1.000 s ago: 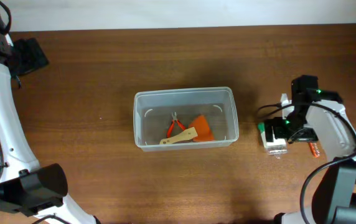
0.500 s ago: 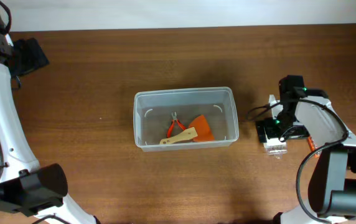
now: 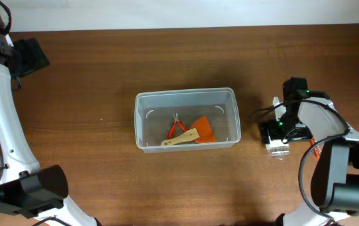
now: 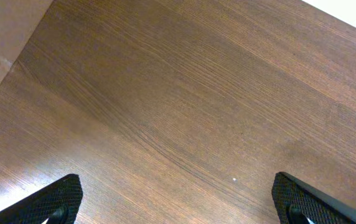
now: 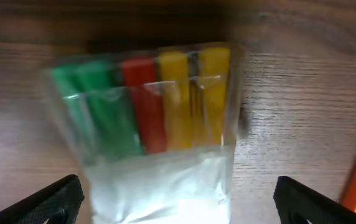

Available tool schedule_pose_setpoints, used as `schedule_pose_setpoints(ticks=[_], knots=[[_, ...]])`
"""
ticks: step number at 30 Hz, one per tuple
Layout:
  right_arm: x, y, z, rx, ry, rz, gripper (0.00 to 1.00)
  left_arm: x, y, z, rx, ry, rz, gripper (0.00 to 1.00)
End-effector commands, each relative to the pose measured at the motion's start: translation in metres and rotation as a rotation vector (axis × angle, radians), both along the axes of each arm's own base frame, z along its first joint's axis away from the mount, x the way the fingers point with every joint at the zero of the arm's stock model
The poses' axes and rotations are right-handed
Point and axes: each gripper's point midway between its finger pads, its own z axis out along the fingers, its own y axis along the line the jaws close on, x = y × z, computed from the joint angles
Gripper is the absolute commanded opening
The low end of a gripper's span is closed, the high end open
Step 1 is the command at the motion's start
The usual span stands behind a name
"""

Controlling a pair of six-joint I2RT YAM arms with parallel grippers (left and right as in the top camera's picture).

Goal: Pack container
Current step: 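Lower the right gripper and grasp the blister pack, then carry the blister pack left and lower it into the container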

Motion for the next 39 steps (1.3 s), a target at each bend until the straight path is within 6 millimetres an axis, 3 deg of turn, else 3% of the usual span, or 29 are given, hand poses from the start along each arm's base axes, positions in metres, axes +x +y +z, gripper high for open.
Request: schedule_pose_setpoints(ticks=[1,12,14,20,26,33,38,39], knots=[[-0.005,-0.005,-0.011,-0.014,0.037,-0.018,0.99,-0.002,0.001,0.001,-0.005,-0.006,0.013,0.99],[-0.009,-0.005,-0.02,-0.013,0.065,-0.046,0.99,-0.002,0.001,0.001,-0.005,-0.006,0.013,0.99],[-0.009,-0.004,-0.02,-0.013,0.065,-0.052,0.94,-0.002,0.001,0.001,-0.005,-0.006,0.013,0.99],[-0.01,-0.004,-0.02,-0.013,0.068,-0.071,0.54,-0.002,0.001,0.001,-0.005,-0.006,0.013,0.99],[-0.008,-0.004,-0.018,-0.011,0.067,-0.071,0.5,-0.002,0.001,0.001,-0.005,-0.006,0.013,0.99],[0.013,-0.007,0.011,-0.017,0.036,-0.07,0.28,-0.002,0.001,0.001,-0.005,-0.006,0.013,0.99],[0.037,-0.011,0.047,-0.024,-0.02,-0.071,0.24,-0.002,0.001,0.001,-0.004,-0.006,0.014,0.99],[0.045,-0.011,0.061,-0.026,-0.04,-0.069,0.23,-0.002,0.001,0.001,-0.005,-0.006,0.013,0.99]])
